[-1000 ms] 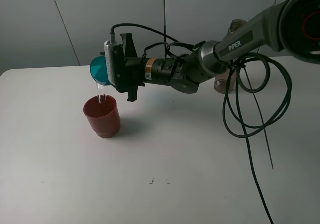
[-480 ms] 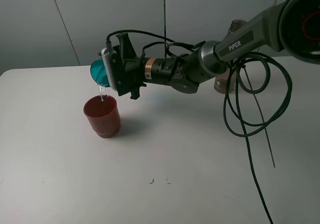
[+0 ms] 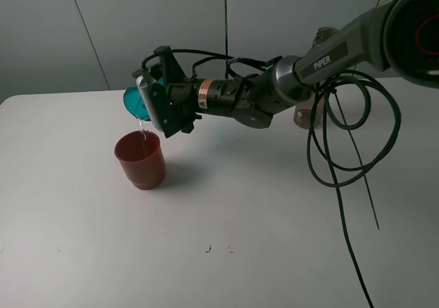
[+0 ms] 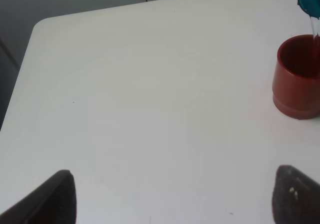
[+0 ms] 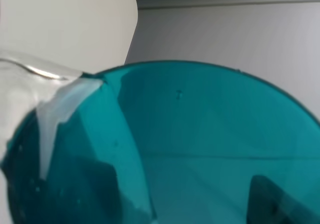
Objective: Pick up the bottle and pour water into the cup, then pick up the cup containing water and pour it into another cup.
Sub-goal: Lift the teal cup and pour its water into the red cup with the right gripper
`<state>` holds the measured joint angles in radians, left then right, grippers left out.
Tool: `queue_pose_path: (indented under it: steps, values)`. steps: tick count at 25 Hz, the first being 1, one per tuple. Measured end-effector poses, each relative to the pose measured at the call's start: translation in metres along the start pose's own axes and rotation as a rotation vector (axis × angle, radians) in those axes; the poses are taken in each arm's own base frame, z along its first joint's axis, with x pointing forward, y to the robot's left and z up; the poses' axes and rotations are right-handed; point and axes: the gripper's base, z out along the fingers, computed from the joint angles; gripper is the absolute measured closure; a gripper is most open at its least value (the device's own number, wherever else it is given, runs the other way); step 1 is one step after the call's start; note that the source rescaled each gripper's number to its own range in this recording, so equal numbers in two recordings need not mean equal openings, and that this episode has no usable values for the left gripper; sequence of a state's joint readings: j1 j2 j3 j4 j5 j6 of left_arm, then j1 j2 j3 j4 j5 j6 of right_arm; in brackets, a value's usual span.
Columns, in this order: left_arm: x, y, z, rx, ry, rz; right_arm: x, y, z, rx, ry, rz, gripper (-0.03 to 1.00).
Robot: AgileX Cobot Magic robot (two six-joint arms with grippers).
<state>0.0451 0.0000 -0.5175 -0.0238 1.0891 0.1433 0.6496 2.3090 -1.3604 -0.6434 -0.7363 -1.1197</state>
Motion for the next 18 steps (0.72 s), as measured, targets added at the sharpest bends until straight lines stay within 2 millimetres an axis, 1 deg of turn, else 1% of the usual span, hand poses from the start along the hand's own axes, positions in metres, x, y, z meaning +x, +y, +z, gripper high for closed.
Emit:
queue_pose_path:
  steps: [6,18]
  values:
    - [0.0,0.0,0.0,0.0,0.0,0.0,-0.0067,-0.0007,0.0022,0.005,-0.018,-0.075,0.93]
    - [0.0,0.0,0.0,0.0,0.0,0.0,-0.0086,-0.0015,0.0027,0.014,-0.023,-0.257,0.93]
